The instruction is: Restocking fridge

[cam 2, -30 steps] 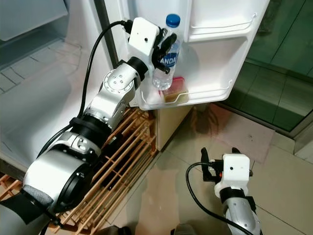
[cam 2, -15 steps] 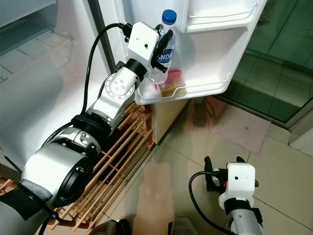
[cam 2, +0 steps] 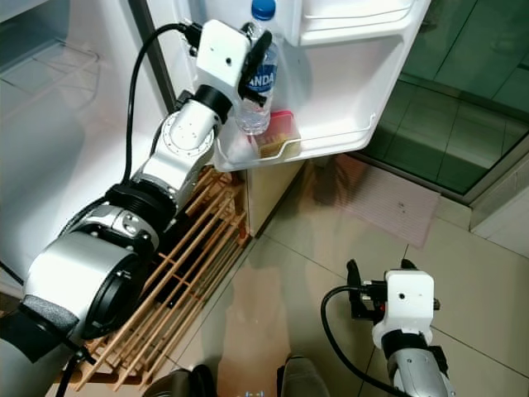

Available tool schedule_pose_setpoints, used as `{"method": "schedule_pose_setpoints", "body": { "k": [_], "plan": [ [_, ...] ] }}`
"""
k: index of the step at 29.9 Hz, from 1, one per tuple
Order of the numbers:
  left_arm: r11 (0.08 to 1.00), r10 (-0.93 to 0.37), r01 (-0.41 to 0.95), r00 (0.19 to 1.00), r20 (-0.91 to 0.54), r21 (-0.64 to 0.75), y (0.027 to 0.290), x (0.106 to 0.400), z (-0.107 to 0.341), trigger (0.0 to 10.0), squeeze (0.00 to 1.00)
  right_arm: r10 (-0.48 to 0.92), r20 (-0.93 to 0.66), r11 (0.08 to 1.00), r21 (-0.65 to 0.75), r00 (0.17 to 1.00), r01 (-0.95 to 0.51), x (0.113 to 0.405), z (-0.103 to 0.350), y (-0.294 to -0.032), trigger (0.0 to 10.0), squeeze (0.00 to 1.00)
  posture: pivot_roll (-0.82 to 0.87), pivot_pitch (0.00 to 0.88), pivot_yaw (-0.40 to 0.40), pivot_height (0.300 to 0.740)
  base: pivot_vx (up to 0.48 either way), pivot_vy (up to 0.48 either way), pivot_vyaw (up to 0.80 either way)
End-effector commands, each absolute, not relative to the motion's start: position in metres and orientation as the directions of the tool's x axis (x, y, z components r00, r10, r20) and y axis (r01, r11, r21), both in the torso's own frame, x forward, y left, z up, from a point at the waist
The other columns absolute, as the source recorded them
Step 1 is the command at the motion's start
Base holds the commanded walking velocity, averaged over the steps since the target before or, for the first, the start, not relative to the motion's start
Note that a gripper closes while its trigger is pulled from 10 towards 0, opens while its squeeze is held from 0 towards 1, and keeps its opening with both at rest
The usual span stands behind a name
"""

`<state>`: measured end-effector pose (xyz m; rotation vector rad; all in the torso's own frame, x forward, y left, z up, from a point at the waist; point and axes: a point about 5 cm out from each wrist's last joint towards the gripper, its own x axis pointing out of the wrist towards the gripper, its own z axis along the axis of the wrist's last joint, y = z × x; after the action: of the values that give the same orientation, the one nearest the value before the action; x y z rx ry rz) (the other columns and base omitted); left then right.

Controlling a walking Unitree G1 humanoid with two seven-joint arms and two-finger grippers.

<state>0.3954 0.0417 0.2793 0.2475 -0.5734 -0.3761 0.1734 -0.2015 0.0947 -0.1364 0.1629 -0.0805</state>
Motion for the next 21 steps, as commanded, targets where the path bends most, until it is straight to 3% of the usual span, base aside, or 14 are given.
{"method": "schedule_pose_setpoints", "body": {
  "k": [1, 11, 21],
  "plan": [
    [0.928, -0.350, 0.208, 0.773, 0.529, 0.309, 0.055, 0.399, 0.299, 10.0, 0.00, -0.091, -0.184, 0.986, -0.154, 0.979, 0.063, 0.173, 0.090, -0.204, 10.0, 0.11, -0.33, 0.152, 0.036, 0.740, 0.000, 0.000, 0.00],
    [0.920, -0.325, 0.141, 0.795, 0.511, 0.365, 0.070, 0.402, 0.298, 10.0, 0.00, -0.088, -0.183, 0.986, -0.154, 0.979, 0.059, 0.175, 0.089, -0.203, 10.0, 0.11, -0.31, 0.135, 0.035, 0.740, 0.000, 0.000, 0.00],
    [0.934, -0.286, 0.119, 0.816, 0.503, 0.338, 0.086, 0.404, 0.297, 10.0, 0.00, -0.083, -0.187, 0.987, -0.154, 0.979, 0.054, 0.179, 0.086, -0.203, 10.0, 0.11, -0.30, 0.133, 0.033, 0.740, 0.000, 0.000, 0.00]
  ]
}}
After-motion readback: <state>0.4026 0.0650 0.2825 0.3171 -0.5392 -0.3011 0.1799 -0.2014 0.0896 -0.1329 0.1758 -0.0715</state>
